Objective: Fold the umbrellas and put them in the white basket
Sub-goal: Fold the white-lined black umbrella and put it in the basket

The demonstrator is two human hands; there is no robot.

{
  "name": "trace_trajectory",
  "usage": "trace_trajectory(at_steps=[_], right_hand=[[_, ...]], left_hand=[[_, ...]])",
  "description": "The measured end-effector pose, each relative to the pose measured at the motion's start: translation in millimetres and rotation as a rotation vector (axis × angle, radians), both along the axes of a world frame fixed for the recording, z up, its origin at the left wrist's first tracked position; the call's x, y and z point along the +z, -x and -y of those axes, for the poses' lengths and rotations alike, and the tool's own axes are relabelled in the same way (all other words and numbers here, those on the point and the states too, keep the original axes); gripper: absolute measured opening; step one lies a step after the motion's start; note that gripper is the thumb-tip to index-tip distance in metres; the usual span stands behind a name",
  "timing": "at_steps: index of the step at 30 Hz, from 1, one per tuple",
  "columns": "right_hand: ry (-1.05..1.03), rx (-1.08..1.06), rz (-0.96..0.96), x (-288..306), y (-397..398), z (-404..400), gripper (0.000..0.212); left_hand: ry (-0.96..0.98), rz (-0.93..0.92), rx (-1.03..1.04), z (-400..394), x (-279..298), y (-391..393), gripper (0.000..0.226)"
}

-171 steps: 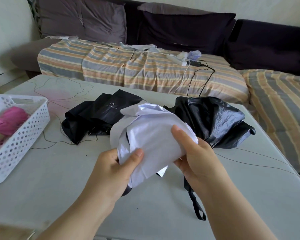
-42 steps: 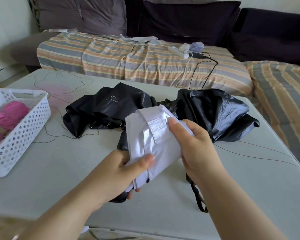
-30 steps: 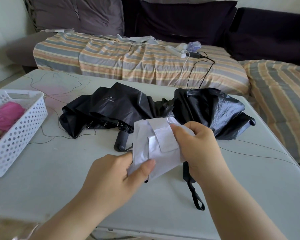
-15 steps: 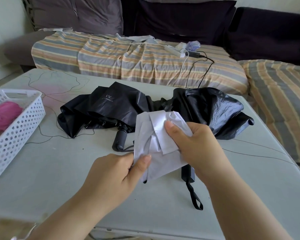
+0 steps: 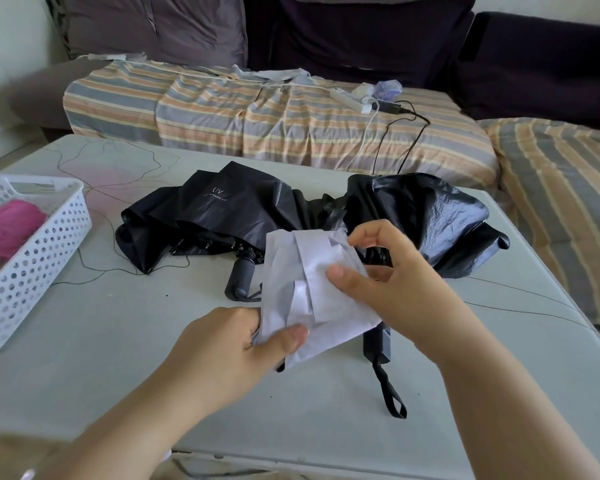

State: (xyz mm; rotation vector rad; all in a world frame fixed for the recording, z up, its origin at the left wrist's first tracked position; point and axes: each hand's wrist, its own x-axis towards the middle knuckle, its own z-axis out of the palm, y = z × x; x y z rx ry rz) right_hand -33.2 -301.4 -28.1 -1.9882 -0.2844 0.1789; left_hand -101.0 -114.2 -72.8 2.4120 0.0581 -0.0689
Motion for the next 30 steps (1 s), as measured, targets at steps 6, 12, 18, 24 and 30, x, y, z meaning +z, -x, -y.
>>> trace_trajectory(at_steps=[6,12,18,24,30], right_hand=[[0.068,-0.131,0.146,5,0,8,0.033],[0.271,0.028,0.097,-2,3,2,0.02],[0.115,0.094,0.163,-14,-5,-7,0.032],[0.107,0.012,0.307,-12,0,-14,0.051],[0.138,-0.11,0.277,-23,-2,-21,0.05]], left_hand=[[0.077,-0.13,0.016,3,1,-2,0.05],[0.177,-0.158,0.019,2,0,-3,0.038],[0.033,-0.134,-0.014,3,8,1,0.062],[-0.292,-0.026,-0.198,0,17,2,0.089],[-0.339,0.054,-0.101,4,12,4,0.078]])
